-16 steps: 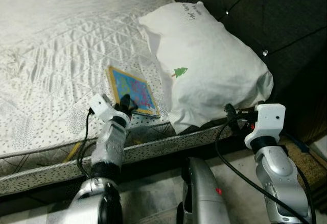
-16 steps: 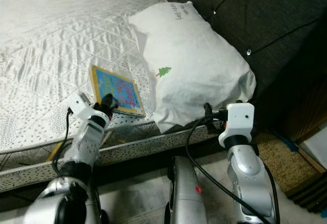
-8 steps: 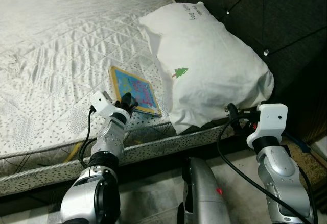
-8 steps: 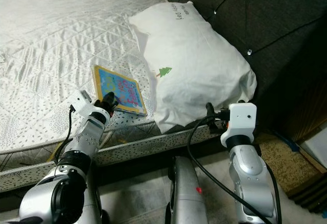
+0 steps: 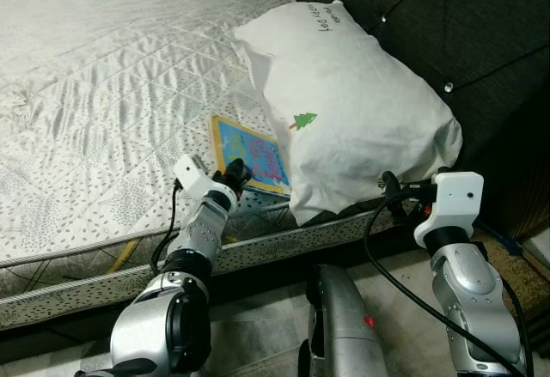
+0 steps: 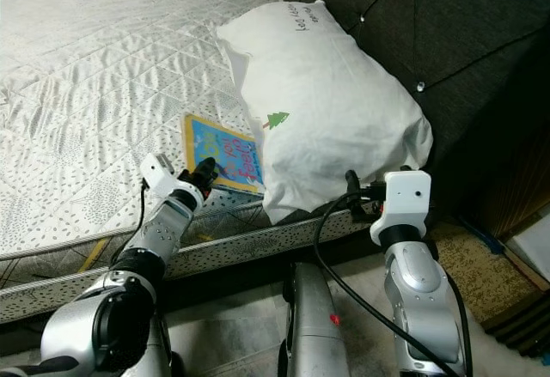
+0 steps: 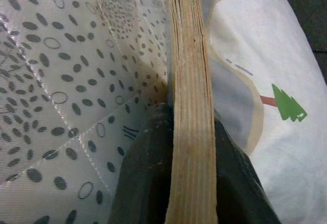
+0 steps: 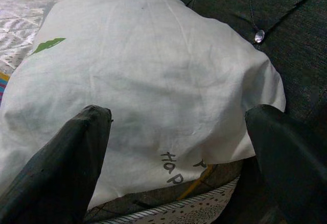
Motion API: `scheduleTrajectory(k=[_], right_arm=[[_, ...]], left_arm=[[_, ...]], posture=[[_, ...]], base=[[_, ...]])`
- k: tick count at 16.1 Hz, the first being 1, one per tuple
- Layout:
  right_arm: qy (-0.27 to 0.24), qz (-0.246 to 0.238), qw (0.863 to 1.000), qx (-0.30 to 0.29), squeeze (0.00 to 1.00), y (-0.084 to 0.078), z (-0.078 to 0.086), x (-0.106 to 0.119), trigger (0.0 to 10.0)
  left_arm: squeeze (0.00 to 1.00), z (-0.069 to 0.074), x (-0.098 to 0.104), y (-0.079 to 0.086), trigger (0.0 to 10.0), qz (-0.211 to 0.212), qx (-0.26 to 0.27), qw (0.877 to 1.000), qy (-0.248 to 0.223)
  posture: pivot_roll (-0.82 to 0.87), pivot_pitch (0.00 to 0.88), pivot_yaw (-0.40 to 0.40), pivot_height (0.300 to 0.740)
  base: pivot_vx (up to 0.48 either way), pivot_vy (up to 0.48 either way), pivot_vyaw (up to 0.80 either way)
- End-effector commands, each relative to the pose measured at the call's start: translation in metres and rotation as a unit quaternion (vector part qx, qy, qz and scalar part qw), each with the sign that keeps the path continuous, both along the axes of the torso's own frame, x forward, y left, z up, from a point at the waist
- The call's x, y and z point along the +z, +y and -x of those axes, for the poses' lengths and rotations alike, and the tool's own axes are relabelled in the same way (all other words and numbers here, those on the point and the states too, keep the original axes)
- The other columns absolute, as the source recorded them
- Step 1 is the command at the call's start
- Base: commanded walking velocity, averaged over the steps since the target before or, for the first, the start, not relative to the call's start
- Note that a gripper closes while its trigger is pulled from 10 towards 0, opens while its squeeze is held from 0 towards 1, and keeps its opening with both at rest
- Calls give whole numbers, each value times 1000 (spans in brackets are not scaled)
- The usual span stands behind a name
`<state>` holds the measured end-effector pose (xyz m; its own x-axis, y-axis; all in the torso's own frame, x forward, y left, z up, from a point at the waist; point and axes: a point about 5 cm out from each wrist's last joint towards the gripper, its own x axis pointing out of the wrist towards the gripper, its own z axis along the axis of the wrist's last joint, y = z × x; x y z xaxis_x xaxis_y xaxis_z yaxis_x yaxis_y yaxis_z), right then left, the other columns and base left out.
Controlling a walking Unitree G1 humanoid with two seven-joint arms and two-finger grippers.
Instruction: Clean up the room
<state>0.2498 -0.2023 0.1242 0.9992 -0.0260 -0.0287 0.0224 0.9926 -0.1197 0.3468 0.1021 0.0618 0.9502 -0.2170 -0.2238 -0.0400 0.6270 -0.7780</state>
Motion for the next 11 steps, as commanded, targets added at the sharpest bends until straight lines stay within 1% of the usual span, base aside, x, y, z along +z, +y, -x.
scheduleTrajectory(k=[1,2,3,7,11], right_arm=[[2,4,1000,-6,0,-2,0,-1,10000],[2,4,1000,-7,0,-2,-1,-1,10000],[1,4,1000,-7,0,-2,-2,-1,10000],[1,4,1000,-8,0,-2,-3,-1,10000],[-1,2,1000,-9,0,-2,-3,-2,10000]], left_arm=[[0,-1,1,-5,10000,-12,-15,1000,2],[463,-2,1,-4,10000,-6,-14,1000,1],[1000,-2,1,0,10000,-17,-7,1000,1],[1000,-3,1,2,10000,-28,-6,1000,-1],[1000,-3,0,5,10000,-52,-6,999,-1]], posture=[[-170,37,-45,519],[-170,36,-45,519],[-169,34,-44,519],[-166,30,-41,519],[-166,25,-35,519]], base=[[0,0,0],[0,0,0],[0,0,0],[0,0,0],[0,0,0]])
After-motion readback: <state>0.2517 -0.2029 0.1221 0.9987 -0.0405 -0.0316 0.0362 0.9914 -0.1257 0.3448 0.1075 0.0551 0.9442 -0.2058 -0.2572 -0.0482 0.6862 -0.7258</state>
